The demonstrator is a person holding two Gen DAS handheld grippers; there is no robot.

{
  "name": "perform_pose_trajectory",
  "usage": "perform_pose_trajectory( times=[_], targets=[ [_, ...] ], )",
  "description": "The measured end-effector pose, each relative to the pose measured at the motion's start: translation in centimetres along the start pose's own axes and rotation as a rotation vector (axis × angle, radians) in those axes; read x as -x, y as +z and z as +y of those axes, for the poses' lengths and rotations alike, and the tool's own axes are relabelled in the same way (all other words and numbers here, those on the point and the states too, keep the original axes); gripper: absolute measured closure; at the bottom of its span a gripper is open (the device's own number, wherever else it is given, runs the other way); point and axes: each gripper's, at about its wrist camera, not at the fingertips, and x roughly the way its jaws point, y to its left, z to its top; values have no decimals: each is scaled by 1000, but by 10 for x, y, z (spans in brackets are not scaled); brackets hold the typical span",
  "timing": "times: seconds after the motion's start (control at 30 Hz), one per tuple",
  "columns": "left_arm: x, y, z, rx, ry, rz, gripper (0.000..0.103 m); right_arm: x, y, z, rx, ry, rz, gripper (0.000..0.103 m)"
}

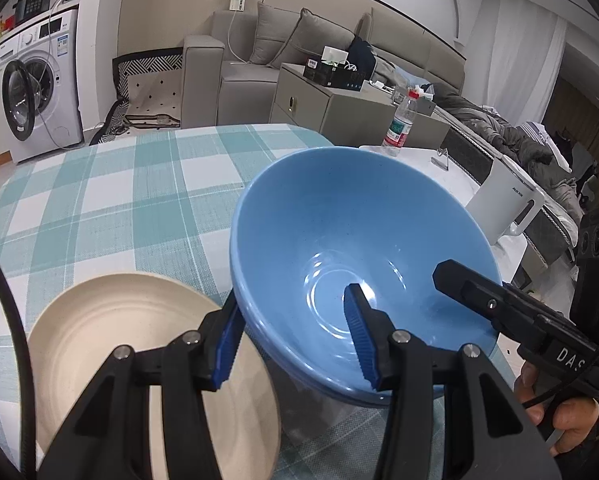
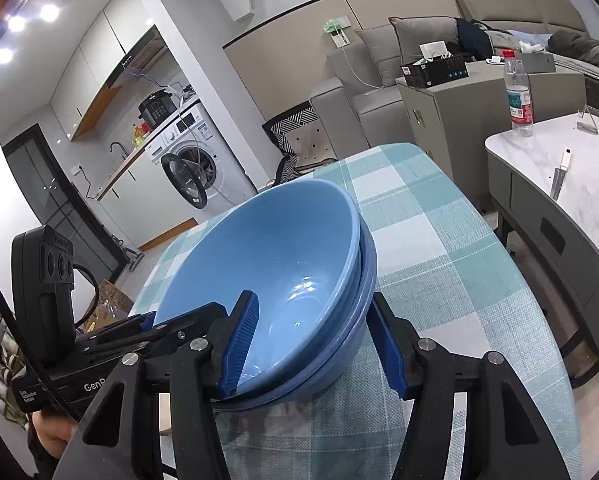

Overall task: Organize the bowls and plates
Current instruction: 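Lift the nested blue bowls with both grippers off the table, then carry the nested bowls with both grippers over the cream plate stack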

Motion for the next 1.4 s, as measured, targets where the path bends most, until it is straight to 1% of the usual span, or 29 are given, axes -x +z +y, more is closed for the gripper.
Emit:
perform_pose_trajectory(
  times=[0.23, 0.57, 0.87, 1.2, 1.4],
  targets=[
    [14, 4, -1, -18, 1, -23, 54, 18, 5, 16, 32, -1, -35, 45],
    [42, 7, 8, -3, 10, -69, 54, 29, 11, 45, 82, -1, -48, 45],
    [67, 5, 22, 13, 30, -108, 54, 33, 13, 75, 117, 9, -55, 45],
    [99, -1, 41, 40, 73, -148, 54, 31, 9, 112, 158, 35, -44, 45],
    [111, -5, 55, 64, 91, -162, 54, 26, 6, 131, 179, 50, -34, 45]
  ],
)
